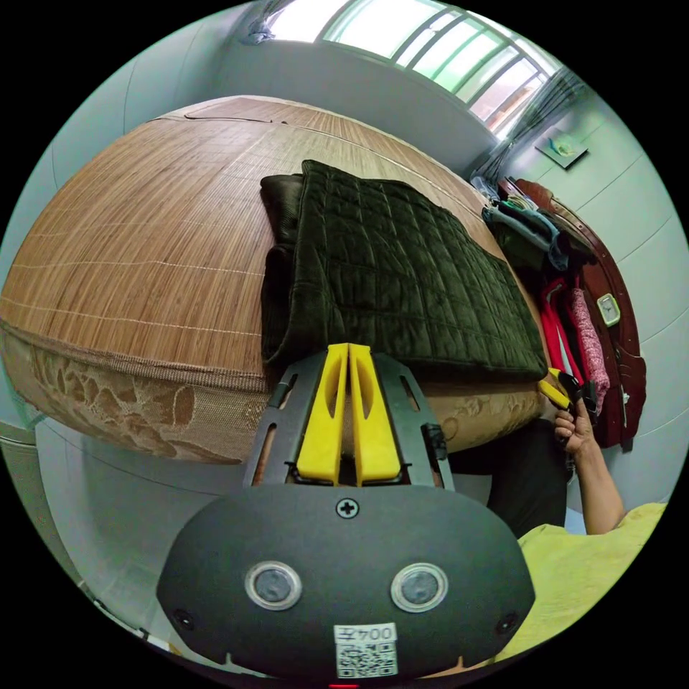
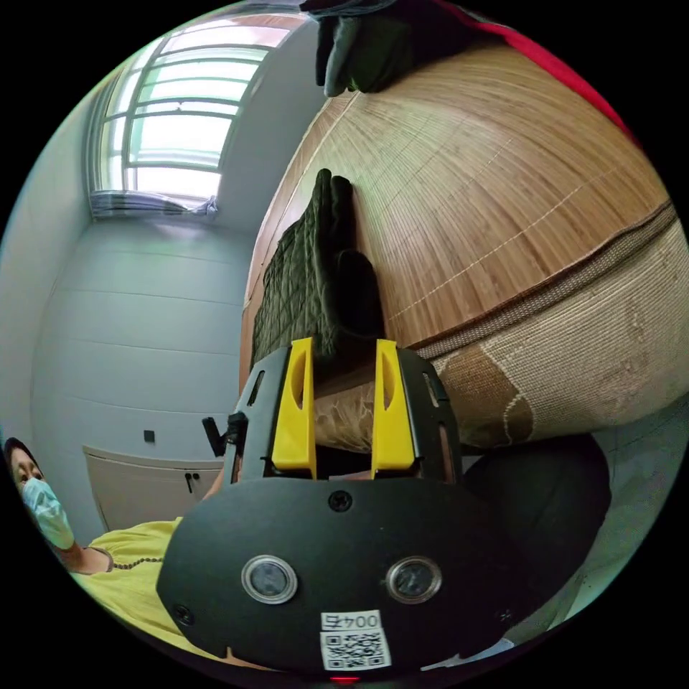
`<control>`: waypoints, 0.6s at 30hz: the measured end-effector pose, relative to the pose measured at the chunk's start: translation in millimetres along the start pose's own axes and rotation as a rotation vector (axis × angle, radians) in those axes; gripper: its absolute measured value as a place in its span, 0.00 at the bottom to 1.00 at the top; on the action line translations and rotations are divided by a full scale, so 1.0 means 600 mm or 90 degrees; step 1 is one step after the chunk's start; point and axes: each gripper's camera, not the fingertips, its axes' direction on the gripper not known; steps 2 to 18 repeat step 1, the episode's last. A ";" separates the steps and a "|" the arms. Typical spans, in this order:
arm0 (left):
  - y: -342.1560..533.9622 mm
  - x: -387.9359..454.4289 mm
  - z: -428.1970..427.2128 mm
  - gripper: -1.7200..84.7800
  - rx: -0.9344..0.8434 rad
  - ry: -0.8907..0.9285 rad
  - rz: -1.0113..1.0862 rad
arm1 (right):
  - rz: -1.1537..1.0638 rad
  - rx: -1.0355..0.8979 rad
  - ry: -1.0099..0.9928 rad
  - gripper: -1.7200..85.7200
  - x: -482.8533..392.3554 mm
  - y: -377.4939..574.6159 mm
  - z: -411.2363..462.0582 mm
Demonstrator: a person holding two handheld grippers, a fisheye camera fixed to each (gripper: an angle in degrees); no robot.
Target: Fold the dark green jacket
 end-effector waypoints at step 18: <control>0.000 0.001 0.000 0.02 0.000 0.002 -0.001 | -0.005 -0.002 0.002 0.13 -0.004 -0.002 0.000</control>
